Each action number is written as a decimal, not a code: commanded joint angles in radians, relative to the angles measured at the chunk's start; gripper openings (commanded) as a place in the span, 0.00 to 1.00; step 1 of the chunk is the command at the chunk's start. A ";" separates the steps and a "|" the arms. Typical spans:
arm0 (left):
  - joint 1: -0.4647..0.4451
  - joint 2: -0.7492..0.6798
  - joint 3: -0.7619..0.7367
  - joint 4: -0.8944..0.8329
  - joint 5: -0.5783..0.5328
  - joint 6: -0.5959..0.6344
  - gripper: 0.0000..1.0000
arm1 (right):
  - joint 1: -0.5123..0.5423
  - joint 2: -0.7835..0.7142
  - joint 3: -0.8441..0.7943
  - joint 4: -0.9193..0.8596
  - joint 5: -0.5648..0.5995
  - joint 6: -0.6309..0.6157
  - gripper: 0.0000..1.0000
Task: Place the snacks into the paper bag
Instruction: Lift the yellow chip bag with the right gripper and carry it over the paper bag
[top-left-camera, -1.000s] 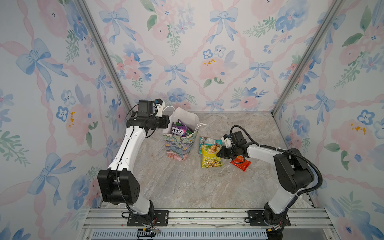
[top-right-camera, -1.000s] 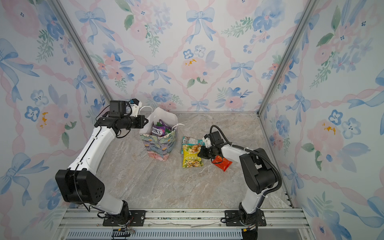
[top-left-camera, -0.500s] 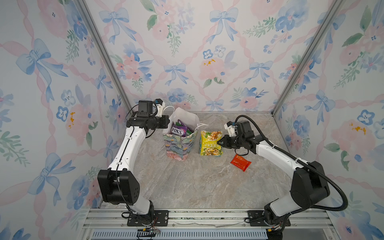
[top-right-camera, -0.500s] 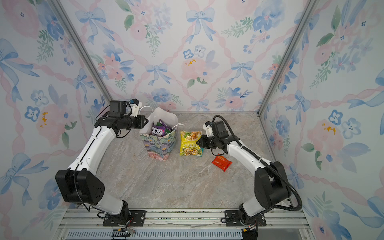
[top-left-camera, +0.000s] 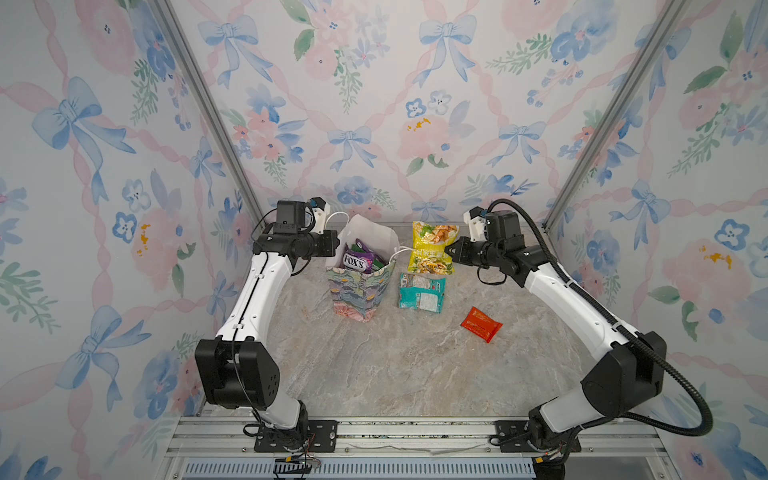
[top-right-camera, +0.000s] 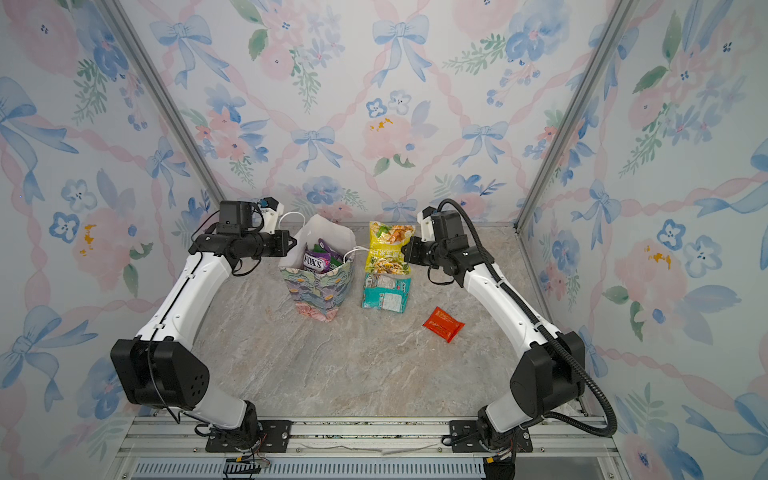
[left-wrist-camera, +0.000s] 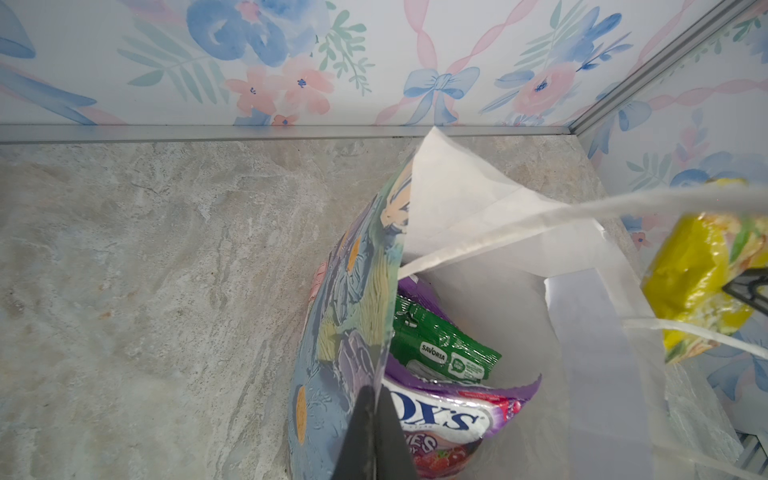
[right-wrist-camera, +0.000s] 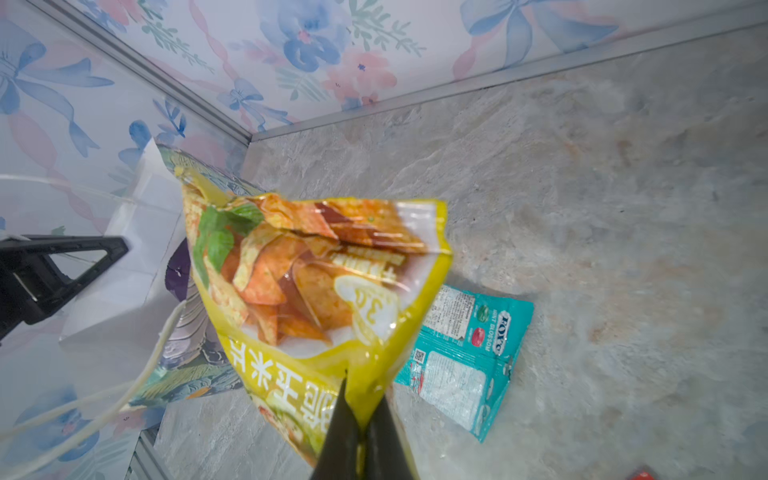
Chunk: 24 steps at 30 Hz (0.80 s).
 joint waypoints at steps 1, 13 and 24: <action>0.002 -0.010 -0.014 -0.016 0.005 0.014 0.00 | -0.016 0.009 0.085 -0.026 0.058 -0.029 0.00; 0.002 -0.010 -0.012 -0.016 0.008 0.013 0.00 | 0.029 0.118 0.340 -0.016 0.091 -0.061 0.00; 0.002 -0.012 -0.013 -0.016 0.007 0.015 0.00 | 0.161 0.329 0.626 -0.065 0.108 -0.087 0.00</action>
